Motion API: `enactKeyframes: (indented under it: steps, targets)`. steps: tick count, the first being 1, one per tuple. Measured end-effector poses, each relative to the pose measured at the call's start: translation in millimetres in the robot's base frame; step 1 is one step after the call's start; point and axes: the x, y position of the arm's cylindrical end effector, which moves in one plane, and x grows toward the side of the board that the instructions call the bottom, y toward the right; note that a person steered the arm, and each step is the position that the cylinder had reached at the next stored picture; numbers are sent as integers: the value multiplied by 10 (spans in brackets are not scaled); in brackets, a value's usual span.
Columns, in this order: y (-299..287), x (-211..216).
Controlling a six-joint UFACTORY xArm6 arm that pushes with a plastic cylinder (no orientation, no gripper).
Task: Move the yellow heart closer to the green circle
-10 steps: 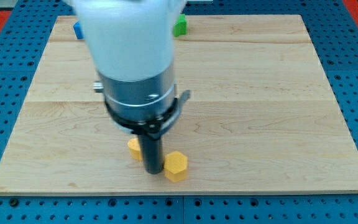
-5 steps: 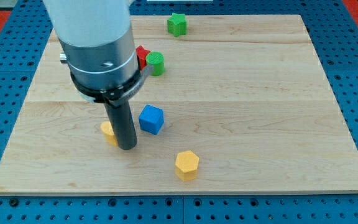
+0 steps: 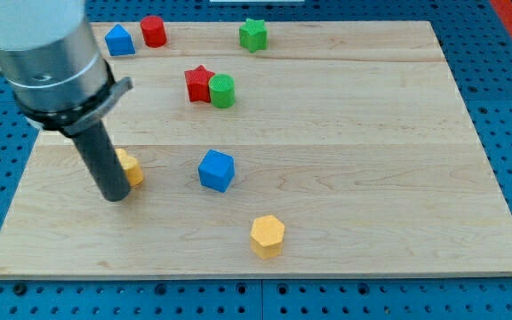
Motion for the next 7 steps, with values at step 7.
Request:
enactKeyframes:
  steps: [7]
  targets:
    - [607,-671]
